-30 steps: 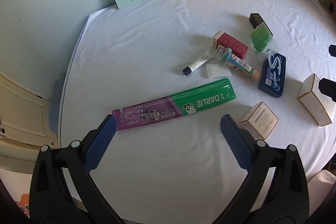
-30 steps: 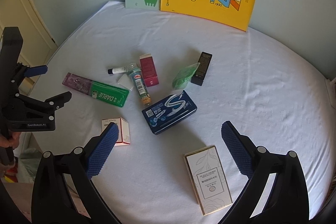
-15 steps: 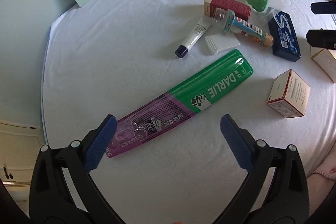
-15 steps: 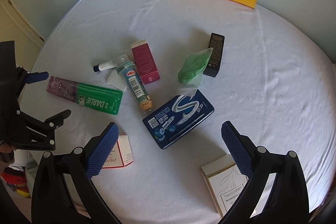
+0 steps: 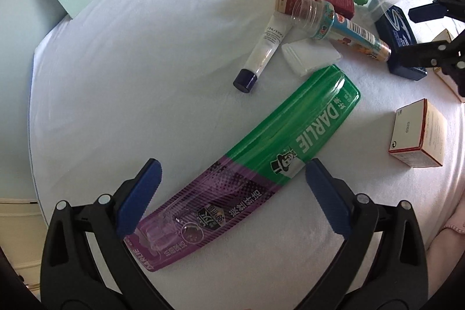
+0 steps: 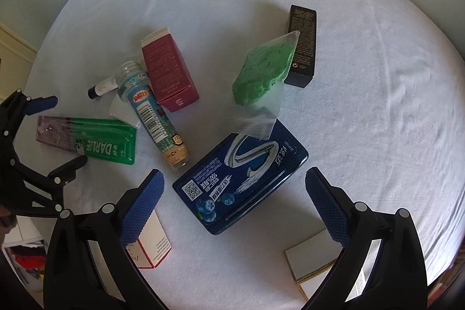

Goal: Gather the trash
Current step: 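Grasp the green DARLIE toothbrush package with the left tool while the right tool grasps the blue gum tin, then carry the toothbrush package with the left tool while the right tool carries the gum tin to the bin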

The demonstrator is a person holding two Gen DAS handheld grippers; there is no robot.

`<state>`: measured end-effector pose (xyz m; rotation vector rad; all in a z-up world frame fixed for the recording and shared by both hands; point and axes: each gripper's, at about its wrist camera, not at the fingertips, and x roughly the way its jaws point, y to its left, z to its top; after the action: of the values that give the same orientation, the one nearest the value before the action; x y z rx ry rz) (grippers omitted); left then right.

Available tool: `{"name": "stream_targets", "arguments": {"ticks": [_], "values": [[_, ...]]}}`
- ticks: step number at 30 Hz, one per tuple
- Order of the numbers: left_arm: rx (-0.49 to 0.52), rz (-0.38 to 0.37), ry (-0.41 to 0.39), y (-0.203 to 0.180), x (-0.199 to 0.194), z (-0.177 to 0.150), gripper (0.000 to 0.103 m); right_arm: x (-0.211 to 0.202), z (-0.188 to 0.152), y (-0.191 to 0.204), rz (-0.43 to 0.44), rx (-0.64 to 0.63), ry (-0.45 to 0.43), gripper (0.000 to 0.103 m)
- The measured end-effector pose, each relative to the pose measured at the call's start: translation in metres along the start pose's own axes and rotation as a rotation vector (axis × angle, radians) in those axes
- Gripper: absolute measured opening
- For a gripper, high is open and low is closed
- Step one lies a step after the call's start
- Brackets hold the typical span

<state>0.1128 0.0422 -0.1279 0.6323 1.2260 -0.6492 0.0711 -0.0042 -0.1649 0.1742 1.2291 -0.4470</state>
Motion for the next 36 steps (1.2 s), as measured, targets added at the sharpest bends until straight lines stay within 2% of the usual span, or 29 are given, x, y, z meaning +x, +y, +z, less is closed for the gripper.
{"name": "stream_targets", "arguments": {"ticks": [3, 5, 6, 9, 11, 13, 17, 20, 23, 26, 27, 32, 36], "values": [[-0.006, -0.055, -0.016, 0.012, 0.005, 0.004, 0.098, 0.01, 0.003, 0.002, -0.013, 0.003, 0.026, 0.095], [-0.029, -0.096, -0.024, 0.02, 0.007, 0.003, 0.097, 0.015, 0.002, 0.002, -0.004, 0.015, 0.042, 0.087], [-0.013, -0.089, -0.029, 0.019, 0.008, 0.003, 0.097, 0.014, 0.002, 0.004, -0.018, 0.006, 0.038, 0.086], [0.021, -0.102, -0.05, 0.016, 0.003, -0.001, 0.088, 0.014, 0.003, 0.005, -0.033, -0.002, 0.034, 0.077], [0.049, -0.112, -0.064, 0.01, -0.002, -0.003, 0.076, 0.012, -0.001, -0.005, -0.03, 0.006, 0.033, 0.066], [0.089, -0.124, -0.077, 0.005, -0.006, -0.005, 0.064, 0.011, -0.001, -0.012, -0.019, 0.018, 0.038, 0.062], [0.133, -0.141, -0.074, 0.005, -0.008, -0.001, 0.051, 0.01, -0.001, -0.02, -0.015, 0.027, 0.032, 0.059], [0.119, -0.157, -0.065, 0.011, -0.011, 0.001, 0.043, 0.006, -0.001, -0.022, -0.006, 0.037, 0.015, 0.059], [0.085, -0.19, -0.049, 0.021, -0.01, 0.007, 0.041, -0.003, 0.0, -0.021, 0.001, 0.043, 0.0, 0.058], [0.086, -0.183, -0.069, 0.023, -0.017, 0.01, 0.041, -0.011, -0.002, -0.022, 0.007, 0.045, -0.013, 0.056], [0.082, -0.185, -0.078, 0.02, -0.019, 0.009, 0.041, -0.018, -0.014, -0.033, 0.01, 0.046, -0.019, 0.056], [0.061, -0.192, -0.106, 0.019, -0.046, -0.005, 0.041, -0.032, -0.019, -0.036, 0.025, 0.028, -0.04, 0.055], [0.002, -0.18, -0.12, 0.013, -0.058, -0.016, 0.04, -0.042, -0.024, -0.033, 0.024, 0.015, -0.056, 0.054]]}}
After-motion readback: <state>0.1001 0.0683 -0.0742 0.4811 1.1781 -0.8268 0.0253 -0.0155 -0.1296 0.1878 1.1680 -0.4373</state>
